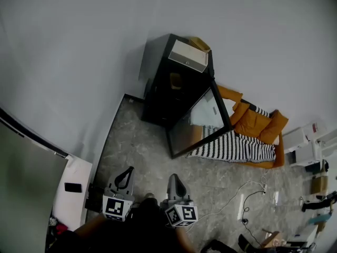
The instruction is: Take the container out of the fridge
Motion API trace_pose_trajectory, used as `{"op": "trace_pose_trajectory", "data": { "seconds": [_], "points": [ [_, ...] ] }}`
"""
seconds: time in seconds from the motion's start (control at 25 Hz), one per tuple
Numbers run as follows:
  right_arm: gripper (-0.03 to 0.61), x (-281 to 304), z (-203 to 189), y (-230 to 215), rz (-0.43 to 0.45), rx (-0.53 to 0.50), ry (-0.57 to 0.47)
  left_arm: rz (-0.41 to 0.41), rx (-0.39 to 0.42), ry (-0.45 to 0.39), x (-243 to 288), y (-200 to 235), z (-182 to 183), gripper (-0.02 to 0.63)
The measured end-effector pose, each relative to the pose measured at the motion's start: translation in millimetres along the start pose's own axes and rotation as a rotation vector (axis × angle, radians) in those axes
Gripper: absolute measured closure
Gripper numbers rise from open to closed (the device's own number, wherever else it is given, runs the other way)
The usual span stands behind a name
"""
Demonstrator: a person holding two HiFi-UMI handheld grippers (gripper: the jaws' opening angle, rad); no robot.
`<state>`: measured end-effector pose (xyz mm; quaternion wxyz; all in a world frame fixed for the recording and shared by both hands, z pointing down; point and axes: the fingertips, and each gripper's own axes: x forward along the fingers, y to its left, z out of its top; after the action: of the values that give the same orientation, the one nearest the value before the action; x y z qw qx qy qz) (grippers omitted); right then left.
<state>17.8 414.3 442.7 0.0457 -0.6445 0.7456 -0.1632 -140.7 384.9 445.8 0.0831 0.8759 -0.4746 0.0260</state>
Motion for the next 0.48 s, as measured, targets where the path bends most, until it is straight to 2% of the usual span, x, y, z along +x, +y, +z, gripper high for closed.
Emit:
{"op": "trace_pose_trajectory", "data": {
  "seconds": [0.2,0.48],
  "points": [
    [0.581,6,-12,16,-0.010,-0.030,0.015,-0.028,-0.029,-0.001,-2,9,4,0.609],
    [0.581,33,-11,14,-0.013,-0.028,0.015,-0.028,-0.037,0.013,16,26,5,0.609]
  ]
}}
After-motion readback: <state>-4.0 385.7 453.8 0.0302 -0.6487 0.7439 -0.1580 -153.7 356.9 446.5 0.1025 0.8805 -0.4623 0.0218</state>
